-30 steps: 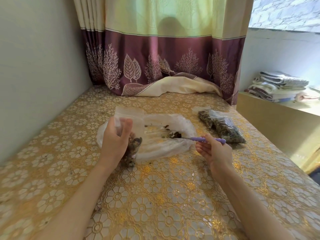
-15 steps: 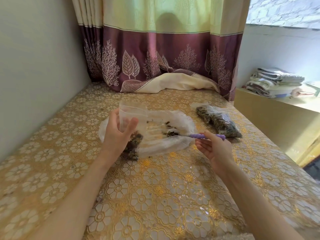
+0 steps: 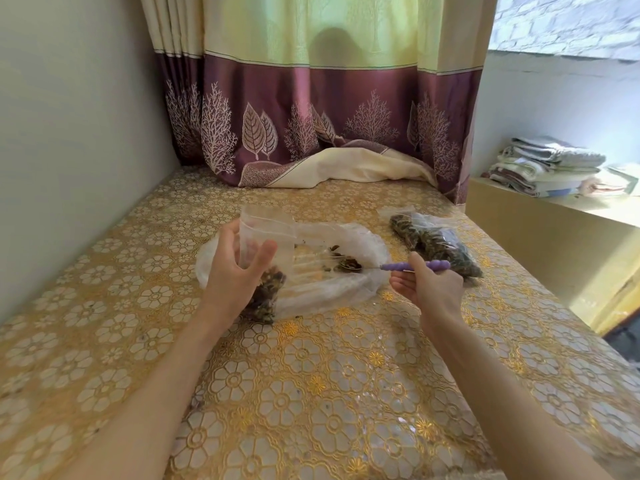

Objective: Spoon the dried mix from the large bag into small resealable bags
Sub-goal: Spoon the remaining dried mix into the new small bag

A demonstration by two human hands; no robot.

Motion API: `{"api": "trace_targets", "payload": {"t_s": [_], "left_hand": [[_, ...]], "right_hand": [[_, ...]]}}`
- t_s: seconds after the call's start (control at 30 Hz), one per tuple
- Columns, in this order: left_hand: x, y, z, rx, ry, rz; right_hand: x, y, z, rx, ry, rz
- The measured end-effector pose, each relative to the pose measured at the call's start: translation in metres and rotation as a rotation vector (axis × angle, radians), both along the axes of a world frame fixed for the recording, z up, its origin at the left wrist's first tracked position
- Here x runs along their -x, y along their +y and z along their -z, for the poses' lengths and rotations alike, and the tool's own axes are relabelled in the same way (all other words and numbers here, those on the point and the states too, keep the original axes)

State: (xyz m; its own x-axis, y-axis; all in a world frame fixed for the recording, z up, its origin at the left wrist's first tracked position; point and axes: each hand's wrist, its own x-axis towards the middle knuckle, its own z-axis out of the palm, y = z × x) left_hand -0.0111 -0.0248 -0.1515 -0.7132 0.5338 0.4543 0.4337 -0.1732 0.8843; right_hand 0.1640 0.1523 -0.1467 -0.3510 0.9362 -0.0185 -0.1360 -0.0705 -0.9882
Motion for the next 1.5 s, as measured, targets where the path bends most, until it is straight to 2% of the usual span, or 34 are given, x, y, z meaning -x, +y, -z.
{"api": "trace_targets", "payload": {"t_s": [0.43,0.8,0.97,1.1,1.3,1.5], "left_hand": [[-0.002,0.0,-0.002,0.004,0.009,-0.02],[-0.005,-0.001,-0.003,0.002,0.019,-0.001],[-0.003,-0.001,-0.002,0.001,0.001,0.014],[-0.002,-0.001,-0.002,0.034,0.024,-0.001],[-0.003,-0.001,-0.003,0.041,0.035,-0.027],[0.0,0.001,-0.001,0.077,0.04,-0.048]], "right_hand": [[0.002,0.0,-0.003,0.287,0.142,-0.132],[-0.004,-0.003,-0.007,0.266,0.131,-0.155],[0.0,-0.008,-0.027,0.17,0.188,-0.17],[0.008,-0.014,-0.057,0.017,0.239,-0.272],[0.023,-0.029,-0.09,-0.166,0.212,-0.422],[0.025,-0.047,-0.095,-0.422,0.168,-0.585]]}}
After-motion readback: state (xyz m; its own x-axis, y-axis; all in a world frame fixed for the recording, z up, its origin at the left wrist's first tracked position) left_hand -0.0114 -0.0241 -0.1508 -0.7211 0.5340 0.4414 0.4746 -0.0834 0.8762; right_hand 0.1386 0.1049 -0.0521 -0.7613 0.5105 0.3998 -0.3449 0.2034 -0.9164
